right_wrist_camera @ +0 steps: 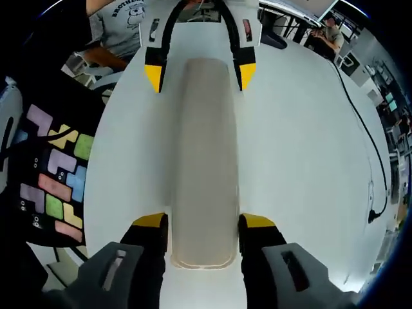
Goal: Arrange the utensils inside the cutlery case until each visible utensil rests in its matching compartment.
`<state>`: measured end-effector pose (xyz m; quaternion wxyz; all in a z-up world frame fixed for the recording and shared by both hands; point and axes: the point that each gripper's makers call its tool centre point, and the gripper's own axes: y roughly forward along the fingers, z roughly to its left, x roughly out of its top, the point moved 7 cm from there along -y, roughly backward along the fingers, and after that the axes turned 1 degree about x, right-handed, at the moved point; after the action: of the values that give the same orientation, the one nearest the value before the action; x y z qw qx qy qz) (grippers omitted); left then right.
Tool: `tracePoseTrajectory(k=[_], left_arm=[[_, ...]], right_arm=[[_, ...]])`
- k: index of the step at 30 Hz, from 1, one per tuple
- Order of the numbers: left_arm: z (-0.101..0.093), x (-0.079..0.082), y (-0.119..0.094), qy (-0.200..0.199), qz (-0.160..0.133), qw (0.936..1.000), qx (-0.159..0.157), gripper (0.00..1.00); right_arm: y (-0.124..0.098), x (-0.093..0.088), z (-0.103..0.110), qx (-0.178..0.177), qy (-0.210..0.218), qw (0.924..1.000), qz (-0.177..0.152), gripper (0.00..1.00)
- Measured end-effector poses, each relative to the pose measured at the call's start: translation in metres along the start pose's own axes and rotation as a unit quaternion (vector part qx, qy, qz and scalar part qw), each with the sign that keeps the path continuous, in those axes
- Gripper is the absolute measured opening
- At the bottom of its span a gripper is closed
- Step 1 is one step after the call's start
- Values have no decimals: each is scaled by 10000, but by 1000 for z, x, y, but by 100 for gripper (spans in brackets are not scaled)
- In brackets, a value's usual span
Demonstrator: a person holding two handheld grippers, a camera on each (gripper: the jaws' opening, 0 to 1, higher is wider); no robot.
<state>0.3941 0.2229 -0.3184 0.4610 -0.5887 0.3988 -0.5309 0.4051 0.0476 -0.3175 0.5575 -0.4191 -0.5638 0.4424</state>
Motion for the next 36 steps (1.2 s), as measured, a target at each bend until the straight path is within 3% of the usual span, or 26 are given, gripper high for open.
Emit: tracePoseTrajectory(k=[7,17,25,28,36], left_arm=[[-3,1,2,-11,-53,9999,109,68],[-9,3,4,-6,102,9999,111,68],[-18,1,7,-145,-129,9997,152,60],[-2,3,5,-261,-325,9991,90,46],[19,0,3,-135,-461,9988,121,45]], right_arm=[[0,-1,-1,-24,102,9999,56,44],[1,3,-1,-34,109,9995,290,44],[0,0,1,-87,254,9995,186,44],[0,0,0,-75,222,9995,197,43],[-1,-1,-1,-82,307,9994,161,43]])
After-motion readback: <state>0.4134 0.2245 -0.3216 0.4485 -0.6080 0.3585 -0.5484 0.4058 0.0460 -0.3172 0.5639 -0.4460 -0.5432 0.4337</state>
